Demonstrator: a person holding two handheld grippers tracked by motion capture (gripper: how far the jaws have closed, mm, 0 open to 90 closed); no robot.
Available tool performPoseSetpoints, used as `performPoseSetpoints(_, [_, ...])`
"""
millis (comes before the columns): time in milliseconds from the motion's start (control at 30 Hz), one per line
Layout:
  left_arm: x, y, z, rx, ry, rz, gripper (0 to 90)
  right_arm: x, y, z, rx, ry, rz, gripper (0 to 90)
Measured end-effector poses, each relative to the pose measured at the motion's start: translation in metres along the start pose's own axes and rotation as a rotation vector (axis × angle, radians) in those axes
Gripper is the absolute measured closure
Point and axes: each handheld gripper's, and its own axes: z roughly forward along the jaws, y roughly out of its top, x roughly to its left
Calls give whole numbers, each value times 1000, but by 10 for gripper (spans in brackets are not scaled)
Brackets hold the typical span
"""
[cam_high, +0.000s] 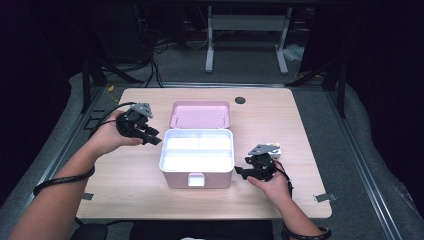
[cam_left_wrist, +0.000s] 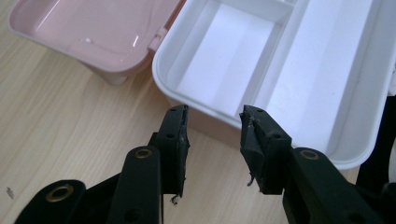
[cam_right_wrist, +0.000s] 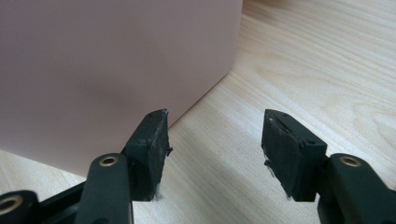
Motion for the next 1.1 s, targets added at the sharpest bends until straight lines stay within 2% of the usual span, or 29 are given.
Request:
performPoseSetpoints(33, [0, 0, 0, 0, 0, 0, 618, 0, 0, 0, 0, 0, 0, 412])
performPoseSetpoints(167, [-7, 23, 2, 41, -8, 49, 619, 0, 0, 0, -5, 1, -3, 412])
performPoseSetpoints(233, [-8, 25, 3, 48, -6, 57, 619, 0, 0, -1, -4, 0, -4, 412])
performPoseSetpoints(267, [-11, 34, 5, 79, -1, 82, 619, 0, 0, -1, -4, 1, -2, 412])
performPoseSetpoints(300, [-11, 34, 5, 79, -1, 82, 619, 0, 0, -1, -4, 1, -2, 412])
performPoseSetpoints(500, [-23, 55, 15, 120, 44, 125, 621, -1, 0, -2, -5, 0, -5, 413])
performPoseSetpoints(633, [-30, 60, 21, 137, 51, 143, 624, -1, 0, -2, -5, 2, -2, 413])
performPoseSetpoints(800, [-39, 67, 30, 183, 86, 170, 626, -1, 0, -2, -5, 0, -3, 413])
performPoseSetpoints(867, [-44, 70, 34, 208, 108, 195, 640, -1, 0, -2, -6, 1, -2, 413])
performPoseSetpoints(933, [-46, 71, 35, 206, 110, 196, 658, -1, 0, -2, -6, 1, -3, 413])
performPoseSetpoints(1100, [-57, 76, 43, 237, 114, 229, 675, -2, 0, -2, -6, 0, -2, 413])
